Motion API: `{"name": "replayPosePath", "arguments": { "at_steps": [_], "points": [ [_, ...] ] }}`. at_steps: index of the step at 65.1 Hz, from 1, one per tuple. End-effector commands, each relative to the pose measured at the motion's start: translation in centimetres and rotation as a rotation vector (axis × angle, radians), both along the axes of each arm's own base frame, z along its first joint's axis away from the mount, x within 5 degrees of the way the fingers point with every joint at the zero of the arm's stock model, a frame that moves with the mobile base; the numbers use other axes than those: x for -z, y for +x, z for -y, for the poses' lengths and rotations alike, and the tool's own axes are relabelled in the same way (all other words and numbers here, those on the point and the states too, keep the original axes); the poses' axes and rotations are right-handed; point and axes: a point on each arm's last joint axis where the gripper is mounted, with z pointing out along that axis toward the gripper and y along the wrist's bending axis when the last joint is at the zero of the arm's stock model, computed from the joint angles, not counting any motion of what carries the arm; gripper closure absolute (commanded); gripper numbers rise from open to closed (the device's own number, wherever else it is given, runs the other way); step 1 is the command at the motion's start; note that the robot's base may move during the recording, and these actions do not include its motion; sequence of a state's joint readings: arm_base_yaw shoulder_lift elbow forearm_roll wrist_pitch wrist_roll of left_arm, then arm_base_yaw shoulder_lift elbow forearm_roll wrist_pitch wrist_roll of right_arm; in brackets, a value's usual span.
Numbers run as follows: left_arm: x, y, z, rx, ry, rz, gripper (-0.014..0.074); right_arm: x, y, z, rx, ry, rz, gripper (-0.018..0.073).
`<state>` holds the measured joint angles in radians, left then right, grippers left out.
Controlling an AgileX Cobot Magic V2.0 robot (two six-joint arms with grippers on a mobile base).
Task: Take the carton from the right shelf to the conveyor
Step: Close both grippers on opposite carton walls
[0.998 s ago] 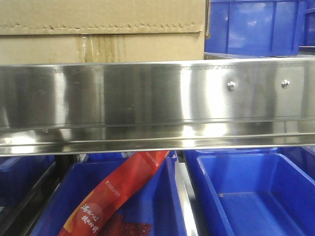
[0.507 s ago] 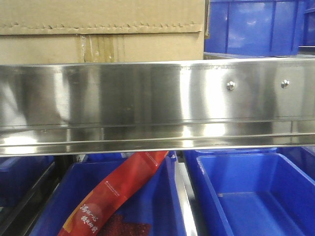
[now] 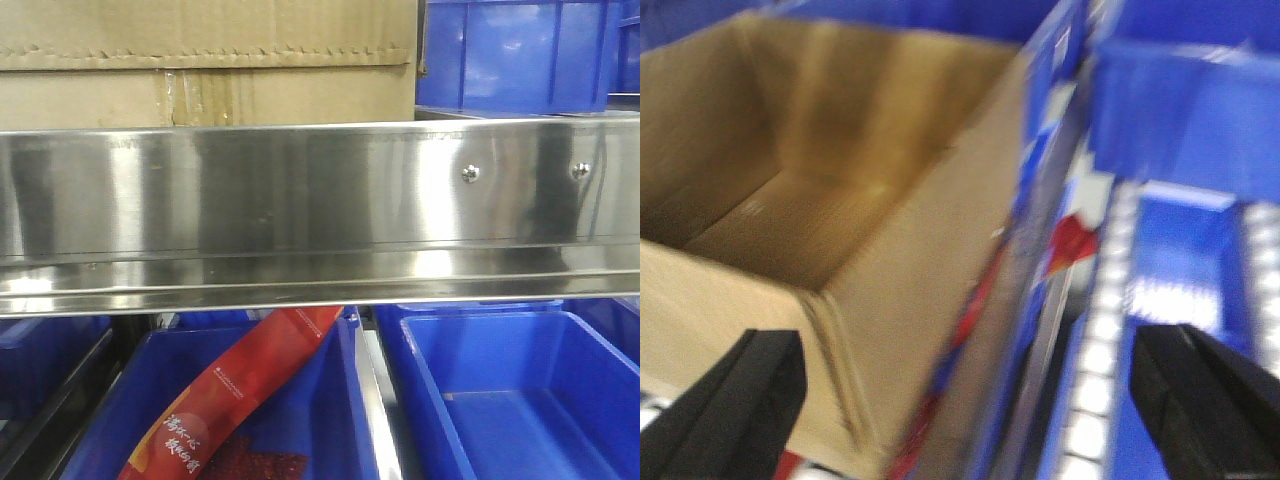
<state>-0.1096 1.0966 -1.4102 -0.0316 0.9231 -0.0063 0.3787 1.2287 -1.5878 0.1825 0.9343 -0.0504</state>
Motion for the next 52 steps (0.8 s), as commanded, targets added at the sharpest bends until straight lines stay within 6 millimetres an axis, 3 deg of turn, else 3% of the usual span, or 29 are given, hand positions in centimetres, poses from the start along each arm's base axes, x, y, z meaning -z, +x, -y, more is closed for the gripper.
{"name": "replayPosePath", "arguments": {
  "at_steps": [1,12,23,37,52],
  "points": [
    [-1.3,1.5,0.4,0.000,-0.025,-0.038,0.0070,-1.1,1.3,-0.7,0.035,-0.028,-0.048,0.0010],
    [-2.4,5.4,0.8,-0.011,-0.036,-0.110,0.0070,-2.8,3.7,-3.0,0.081,-0.078,-0.086,0.0010],
    [-2.8,9.1,0.8,-0.040,-0.059,-0.127,0.0070,-2.8,6.8,-5.5,0.064,-0.064,-0.085,0.0010],
    [-1.6,13.1,-0.1,-0.070,-0.087,-0.143,0.0070,0.4,11.0,-7.8,0.064,-0.108,-0.159,0.0010],
    [1.0,15.9,0.1,-0.071,-0.089,-0.200,0.0070,3.7,13.6,-9.2,0.066,-0.150,-0.233,0.0010]
  ]
}}
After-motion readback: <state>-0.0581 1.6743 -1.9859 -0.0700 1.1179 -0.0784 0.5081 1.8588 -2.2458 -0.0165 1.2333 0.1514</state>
